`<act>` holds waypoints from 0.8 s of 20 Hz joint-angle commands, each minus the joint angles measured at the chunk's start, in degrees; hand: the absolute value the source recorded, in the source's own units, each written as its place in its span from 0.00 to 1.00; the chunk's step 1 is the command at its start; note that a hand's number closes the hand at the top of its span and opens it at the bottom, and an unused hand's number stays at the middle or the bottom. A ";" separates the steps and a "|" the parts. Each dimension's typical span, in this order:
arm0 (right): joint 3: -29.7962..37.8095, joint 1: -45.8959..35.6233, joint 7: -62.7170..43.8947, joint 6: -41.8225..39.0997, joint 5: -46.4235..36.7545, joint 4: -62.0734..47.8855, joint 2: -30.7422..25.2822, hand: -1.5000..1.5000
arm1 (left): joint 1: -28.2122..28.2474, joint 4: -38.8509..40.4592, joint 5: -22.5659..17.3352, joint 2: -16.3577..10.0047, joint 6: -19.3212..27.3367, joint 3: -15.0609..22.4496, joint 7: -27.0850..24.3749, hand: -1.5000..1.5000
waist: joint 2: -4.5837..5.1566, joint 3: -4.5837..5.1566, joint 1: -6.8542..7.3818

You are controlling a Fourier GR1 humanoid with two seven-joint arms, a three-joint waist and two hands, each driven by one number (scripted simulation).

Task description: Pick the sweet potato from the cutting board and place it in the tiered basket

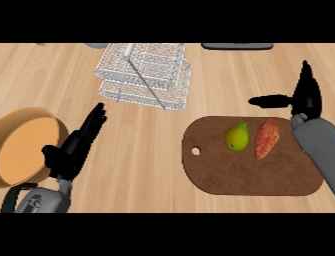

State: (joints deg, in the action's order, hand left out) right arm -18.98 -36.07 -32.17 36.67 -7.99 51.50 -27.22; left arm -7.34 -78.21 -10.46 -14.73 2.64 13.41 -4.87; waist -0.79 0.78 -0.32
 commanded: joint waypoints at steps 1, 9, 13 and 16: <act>-7.45 -2.85 -13.03 -14.87 -3.00 -2.08 -4.81 0.00 | -0.23 0.26 0.36 -0.28 0.43 -0.23 0.65 0.50 | -0.61 0.26 -0.03; -12.06 -15.09 -40.88 -38.35 1.09 8.66 -3.56 0.00 | 0.19 2.35 0.75 0.55 -0.03 -0.36 -1.65 0.50 | -0.26 -0.45 -1.02; -11.20 -17.01 -49.88 -41.10 3.18 13.59 -3.99 0.00 | 3.08 1.75 0.12 0.50 -0.88 -0.72 -2.98 0.50 | -0.09 -0.60 -0.55; -11.43 -15.67 -51.70 -39.71 2.28 14.87 -5.24 0.00 | 1.72 0.49 0.51 0.00 -1.15 -0.98 -2.22 0.50 | 0.13 -0.67 -0.57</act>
State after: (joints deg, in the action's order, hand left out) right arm -30.06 -50.84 -68.47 -0.05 -5.59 63.05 -32.55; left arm -6.20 -77.18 -10.38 -14.35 1.89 12.57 -6.47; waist -0.86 0.25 -0.89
